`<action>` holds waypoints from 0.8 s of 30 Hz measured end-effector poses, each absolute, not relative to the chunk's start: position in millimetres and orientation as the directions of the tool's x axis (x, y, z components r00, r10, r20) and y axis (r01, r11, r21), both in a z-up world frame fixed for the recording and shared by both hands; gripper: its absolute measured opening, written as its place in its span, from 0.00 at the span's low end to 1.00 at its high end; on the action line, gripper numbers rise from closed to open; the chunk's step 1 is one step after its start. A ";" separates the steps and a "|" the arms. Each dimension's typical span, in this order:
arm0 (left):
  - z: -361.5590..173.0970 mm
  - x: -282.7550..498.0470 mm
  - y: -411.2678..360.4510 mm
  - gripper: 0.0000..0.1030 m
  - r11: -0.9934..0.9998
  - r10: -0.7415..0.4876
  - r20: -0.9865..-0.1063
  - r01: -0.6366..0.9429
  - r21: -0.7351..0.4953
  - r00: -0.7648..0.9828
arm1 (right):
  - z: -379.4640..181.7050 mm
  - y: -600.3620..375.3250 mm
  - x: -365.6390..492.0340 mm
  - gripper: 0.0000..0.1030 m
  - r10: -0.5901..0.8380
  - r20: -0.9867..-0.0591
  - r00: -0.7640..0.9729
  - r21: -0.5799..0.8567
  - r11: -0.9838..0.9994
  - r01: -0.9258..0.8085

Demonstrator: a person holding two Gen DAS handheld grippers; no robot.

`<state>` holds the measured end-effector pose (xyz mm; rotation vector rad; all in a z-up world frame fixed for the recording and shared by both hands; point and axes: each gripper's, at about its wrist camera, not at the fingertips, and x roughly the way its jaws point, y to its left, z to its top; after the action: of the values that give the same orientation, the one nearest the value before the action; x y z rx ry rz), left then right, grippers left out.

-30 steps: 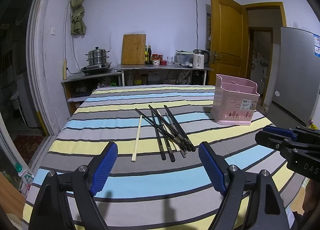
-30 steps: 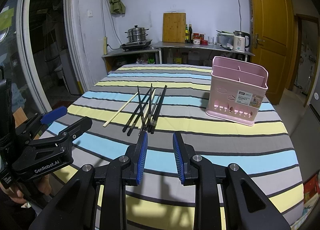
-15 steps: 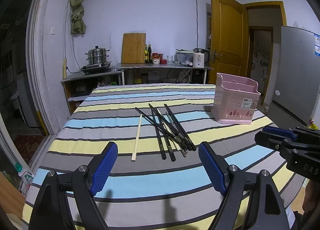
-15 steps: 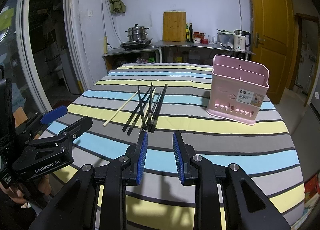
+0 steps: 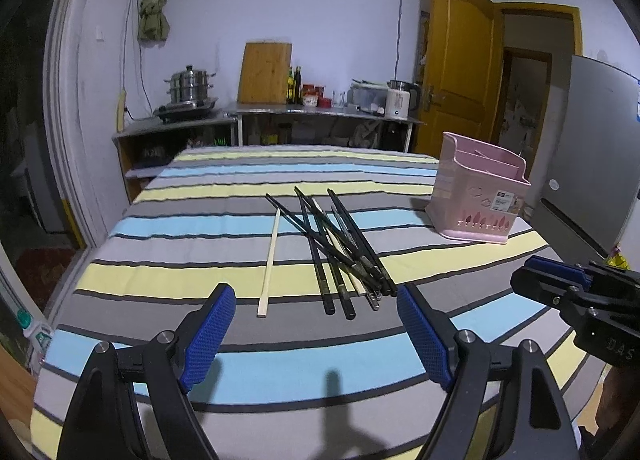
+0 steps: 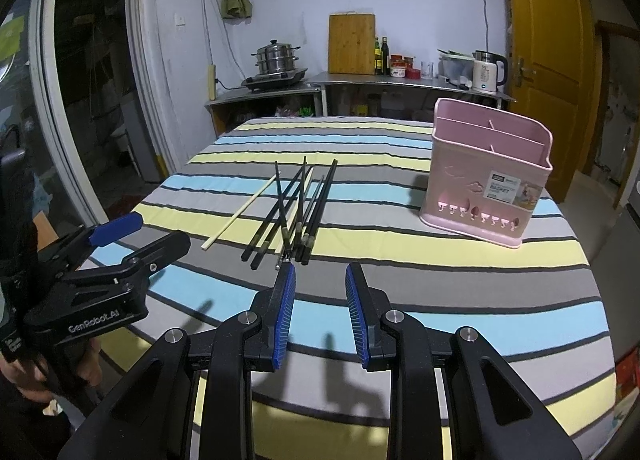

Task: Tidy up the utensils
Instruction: 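Close the left tool on a black chopstick while the right tool grasps another black chopstick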

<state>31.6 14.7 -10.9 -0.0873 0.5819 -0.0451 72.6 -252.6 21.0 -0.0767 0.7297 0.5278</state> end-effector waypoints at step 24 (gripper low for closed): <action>-41.7 220.3 72.6 0.33 0.917 -0.260 -0.729 -0.075 -0.392 0.633 | -3.9 -188.0 199.4 0.26 0.493 -0.709 0.504 0.160 0.809 -0.566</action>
<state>220.3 72.6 -41.7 -0.4103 0.8857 -0.1089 199.4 -188.0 -3.9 -0.0971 0.8233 0.6403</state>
